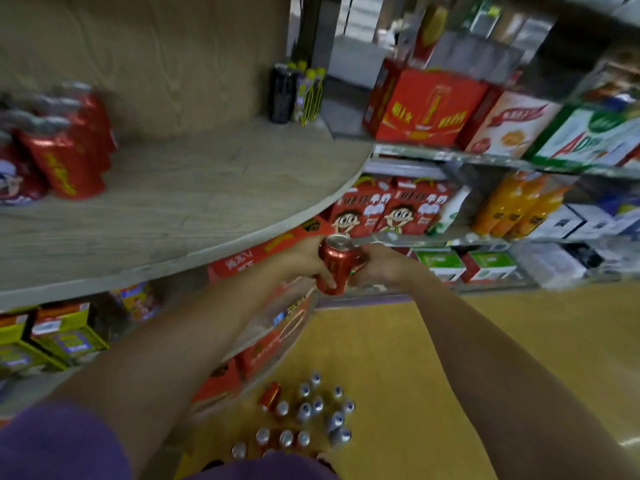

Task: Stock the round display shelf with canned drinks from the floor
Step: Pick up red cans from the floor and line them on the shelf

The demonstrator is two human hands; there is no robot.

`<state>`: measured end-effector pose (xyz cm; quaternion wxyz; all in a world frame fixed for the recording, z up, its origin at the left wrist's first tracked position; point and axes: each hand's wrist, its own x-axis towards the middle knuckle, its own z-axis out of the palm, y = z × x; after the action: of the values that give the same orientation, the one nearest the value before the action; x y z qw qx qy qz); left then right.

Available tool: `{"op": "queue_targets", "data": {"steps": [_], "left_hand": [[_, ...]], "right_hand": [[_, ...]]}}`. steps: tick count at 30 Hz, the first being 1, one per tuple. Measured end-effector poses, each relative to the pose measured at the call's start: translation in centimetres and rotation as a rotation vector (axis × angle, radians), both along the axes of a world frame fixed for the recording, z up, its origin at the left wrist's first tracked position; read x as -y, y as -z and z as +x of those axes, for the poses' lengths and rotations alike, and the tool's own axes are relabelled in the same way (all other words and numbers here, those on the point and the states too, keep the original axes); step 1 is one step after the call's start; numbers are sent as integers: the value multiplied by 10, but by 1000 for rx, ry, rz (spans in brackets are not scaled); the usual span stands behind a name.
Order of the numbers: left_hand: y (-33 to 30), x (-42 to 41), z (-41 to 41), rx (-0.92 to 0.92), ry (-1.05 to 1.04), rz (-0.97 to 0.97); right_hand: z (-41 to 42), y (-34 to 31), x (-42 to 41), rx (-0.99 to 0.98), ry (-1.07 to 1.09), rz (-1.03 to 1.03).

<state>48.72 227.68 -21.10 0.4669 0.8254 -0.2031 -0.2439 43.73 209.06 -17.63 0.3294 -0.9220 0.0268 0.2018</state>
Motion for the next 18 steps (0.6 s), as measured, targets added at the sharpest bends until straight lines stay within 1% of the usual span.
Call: {"op": "queue_targets", "data": {"steps": [5, 8, 11, 14, 18], "left_hand": [[-71, 13, 1, 22, -99, -59], [-101, 17, 1, 5, -152, -92], [-126, 14, 5, 5, -190, -129], [-150, 2, -2, -3, -245, -154], [-172, -28, -15, 53, -356, -99]], "right_hand": [[3, -34, 13, 106, 46, 128], [13, -48, 16, 173, 11, 150], [27, -59, 15, 227, -26, 218], [43, -71, 1, 266, -91, 205], [49, -88, -39, 305, -198, 179]]}}
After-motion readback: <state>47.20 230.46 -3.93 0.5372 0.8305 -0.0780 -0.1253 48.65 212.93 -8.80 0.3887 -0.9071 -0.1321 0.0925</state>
